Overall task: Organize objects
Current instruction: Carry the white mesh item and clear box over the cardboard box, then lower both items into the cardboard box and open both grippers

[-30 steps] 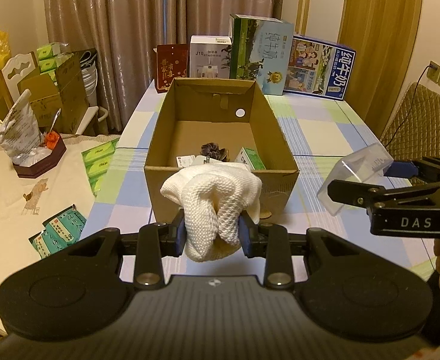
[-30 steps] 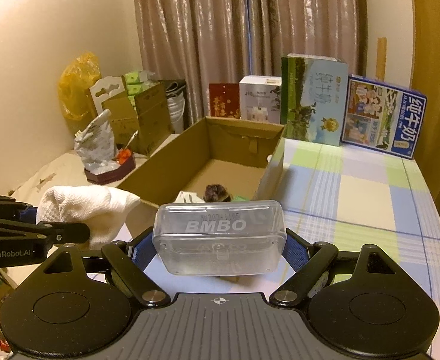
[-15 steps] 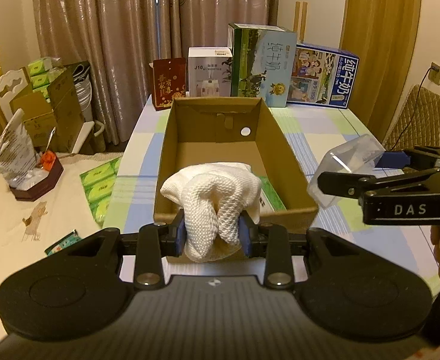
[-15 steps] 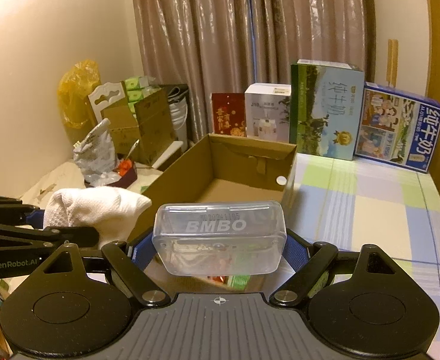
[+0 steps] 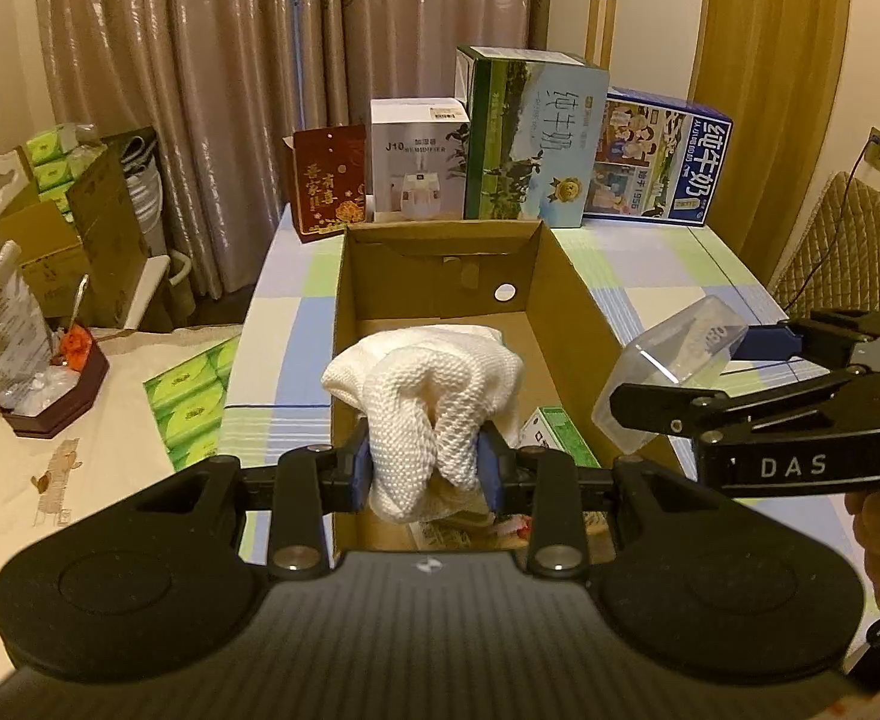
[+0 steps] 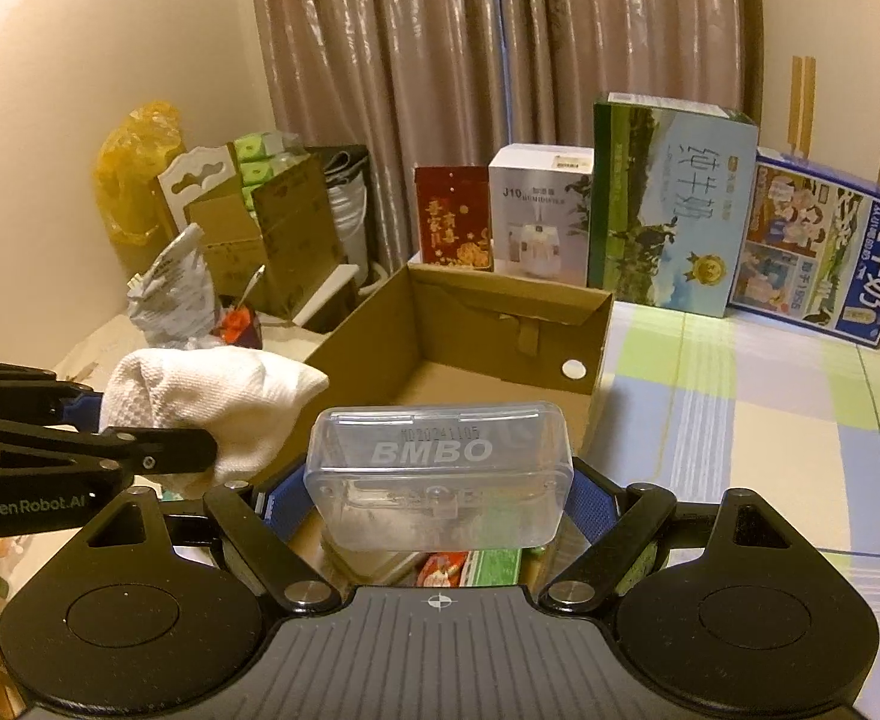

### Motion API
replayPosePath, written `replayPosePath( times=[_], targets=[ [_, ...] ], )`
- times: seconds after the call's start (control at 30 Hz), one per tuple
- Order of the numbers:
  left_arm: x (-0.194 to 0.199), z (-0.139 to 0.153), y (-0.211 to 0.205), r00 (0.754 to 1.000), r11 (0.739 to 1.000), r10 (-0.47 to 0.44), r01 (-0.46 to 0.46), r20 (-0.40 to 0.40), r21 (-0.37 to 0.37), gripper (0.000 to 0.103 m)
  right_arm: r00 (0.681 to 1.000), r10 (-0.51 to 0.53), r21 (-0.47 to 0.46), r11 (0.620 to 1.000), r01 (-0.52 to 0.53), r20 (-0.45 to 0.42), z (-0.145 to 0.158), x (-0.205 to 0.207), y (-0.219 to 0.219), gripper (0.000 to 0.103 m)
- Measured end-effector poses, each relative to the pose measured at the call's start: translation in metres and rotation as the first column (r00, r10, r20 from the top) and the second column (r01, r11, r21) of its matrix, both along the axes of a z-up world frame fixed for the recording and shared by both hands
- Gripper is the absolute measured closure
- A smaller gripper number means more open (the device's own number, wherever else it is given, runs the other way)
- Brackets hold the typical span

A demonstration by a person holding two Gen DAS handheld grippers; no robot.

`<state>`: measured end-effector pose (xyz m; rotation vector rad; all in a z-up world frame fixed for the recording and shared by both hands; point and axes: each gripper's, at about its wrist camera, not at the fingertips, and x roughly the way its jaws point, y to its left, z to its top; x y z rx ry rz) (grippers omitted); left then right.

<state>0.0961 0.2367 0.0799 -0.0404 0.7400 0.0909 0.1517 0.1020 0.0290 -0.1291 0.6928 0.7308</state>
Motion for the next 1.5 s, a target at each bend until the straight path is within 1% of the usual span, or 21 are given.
replayPosePath(
  times=[0.3, 0.63, 0.7, 0.77, 0.83, 1.1, 1.17, 1.33, 1.43, 1.47, 1.5],
  targets=[
    [0.039, -0.013, 0.011, 0.999, 0.999, -0.035, 0.034, -0.038, -0.011, 0.073, 0.999, -0.019, -0.022, 1.000, 0.018, -0.027, -0.014, 0.031, 0.011, 0.020],
    [0.079, -0.024, 0.022, 0.998, 0.999, -0.036, 0.036, -0.054, -0.006, 0.071, 0.998, -0.051, 0.001, 0.999, 0.051, -0.037, -0.018, 0.061, 0.012, 0.020],
    [0.087, -0.027, 0.023, 0.998, 0.999, -0.038, 0.038, -0.052, -0.007, 0.068, 0.997, -0.060, 0.005, 0.998, 0.060, -0.043, -0.018, 0.066, 0.012, 0.020],
    [0.093, -0.032, 0.024, 0.999, 0.999, -0.037, 0.037, -0.029, -0.005, 0.052, 0.997, -0.067, 0.014, 0.998, 0.068, -0.049, -0.018, 0.069, 0.011, 0.020],
    [0.096, -0.035, 0.025, 0.999, 0.999, -0.037, 0.037, -0.033, 0.009, 0.052, 0.996, -0.071, 0.016, 0.997, 0.072, -0.048, -0.018, 0.069, 0.010, 0.020],
    [0.079, -0.030, 0.031, 1.000, 0.999, -0.017, 0.018, -0.019, 0.038, 0.051, 0.996, -0.067, 0.022, 0.997, 0.068, -0.059, -0.018, 0.065, 0.012, 0.020],
    [0.075, -0.029, 0.034, 1.000, 0.999, -0.014, 0.014, -0.019, 0.031, 0.045, 0.996, -0.060, 0.026, 0.998, 0.061, -0.060, -0.017, 0.064, 0.015, 0.020],
    [0.065, -0.027, 0.035, 1.000, 1.000, -0.007, 0.007, -0.022, 0.028, 0.037, 0.996, -0.053, 0.040, 0.998, 0.056, -0.073, -0.014, 0.064, 0.023, 0.020],
    [0.062, -0.027, 0.036, 1.000, 1.000, -0.012, 0.012, -0.024, 0.023, 0.037, 0.994, -0.057, 0.068, 0.996, 0.063, -0.089, -0.014, 0.069, 0.027, 0.020],
    [0.061, -0.027, 0.037, 1.000, 1.000, -0.011, 0.012, -0.025, 0.023, 0.036, 0.994, -0.057, 0.078, 0.995, 0.065, -0.092, -0.014, 0.071, 0.029, 0.019],
    [0.061, -0.026, 0.038, 1.000, 1.000, -0.009, 0.010, -0.026, 0.024, 0.036, 0.994, -0.059, 0.093, 0.993, 0.068, -0.095, -0.015, 0.075, 0.030, 0.012]
  ],
)
